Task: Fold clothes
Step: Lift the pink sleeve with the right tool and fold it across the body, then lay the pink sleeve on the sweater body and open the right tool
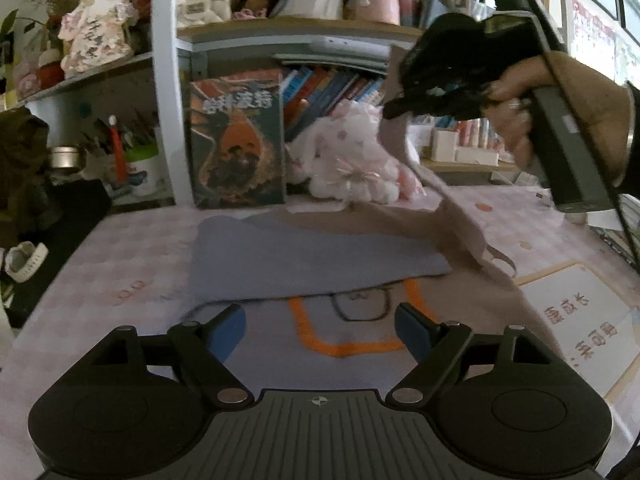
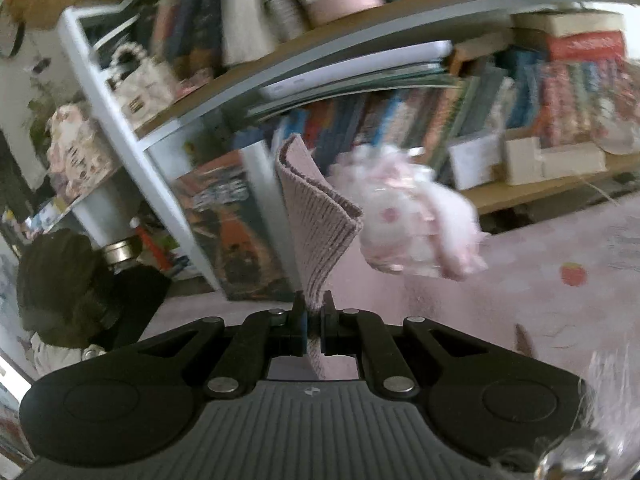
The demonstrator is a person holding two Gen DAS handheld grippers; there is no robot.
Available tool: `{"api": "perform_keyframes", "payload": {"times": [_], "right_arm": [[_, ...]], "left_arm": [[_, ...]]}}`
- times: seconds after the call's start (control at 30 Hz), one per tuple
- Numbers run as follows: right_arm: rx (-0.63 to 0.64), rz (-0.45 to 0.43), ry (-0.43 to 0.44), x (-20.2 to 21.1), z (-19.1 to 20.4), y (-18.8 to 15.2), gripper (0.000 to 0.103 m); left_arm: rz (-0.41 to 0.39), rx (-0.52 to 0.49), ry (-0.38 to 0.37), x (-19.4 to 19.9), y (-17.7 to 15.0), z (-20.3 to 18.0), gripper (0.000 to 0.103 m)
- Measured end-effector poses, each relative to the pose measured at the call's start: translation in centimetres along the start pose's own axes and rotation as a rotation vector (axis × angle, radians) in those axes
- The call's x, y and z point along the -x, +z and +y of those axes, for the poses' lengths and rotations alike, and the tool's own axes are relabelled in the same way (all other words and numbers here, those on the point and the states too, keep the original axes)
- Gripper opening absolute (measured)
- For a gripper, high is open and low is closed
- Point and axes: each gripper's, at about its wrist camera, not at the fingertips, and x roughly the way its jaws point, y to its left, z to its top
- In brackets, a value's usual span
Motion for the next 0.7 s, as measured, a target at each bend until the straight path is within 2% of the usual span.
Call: {"api": "perform_keyframes", "payload": {"times": [0.2, 0.4, 0.57, 0.6, 0.63, 0.7], "right_arm": [[0.093, 0.045, -0.013, -4.2, 5.7, -1.9, 0.005], [0.159, 0.145, -0.080, -8.8, 7.7, -5.0, 0.005], [0.240, 0.226, -0.144, -11.5, 7.8, -7.6, 0.006], [0.261, 0.242, -0.152, -11.7, 7.9, -8.0, 0.013], [0.283, 0.259, -0.158, -11.9, 8.1, -8.5, 0.030], [0.305, 0.283, -0.122, -11.6, 8.3, -8.8, 0.050]], "left_arm": [[0.006, -0.005, 0.001, 0.5, -0.5, 3.0, 0.084], [0.013, -0.007, 0.011, 1.1, -0.9, 4.7, 0.084], [0.012, -0.015, 0.014, 1.4, -0.9, 5.3, 0.084], [0.011, -0.014, 0.015, 1.5, -1.0, 5.3, 0.084], [0.010, -0.013, 0.017, 1.5, -0.9, 5.4, 0.085], [0.009, -0.012, 0.018, 1.5, -0.9, 5.5, 0.085]]}}
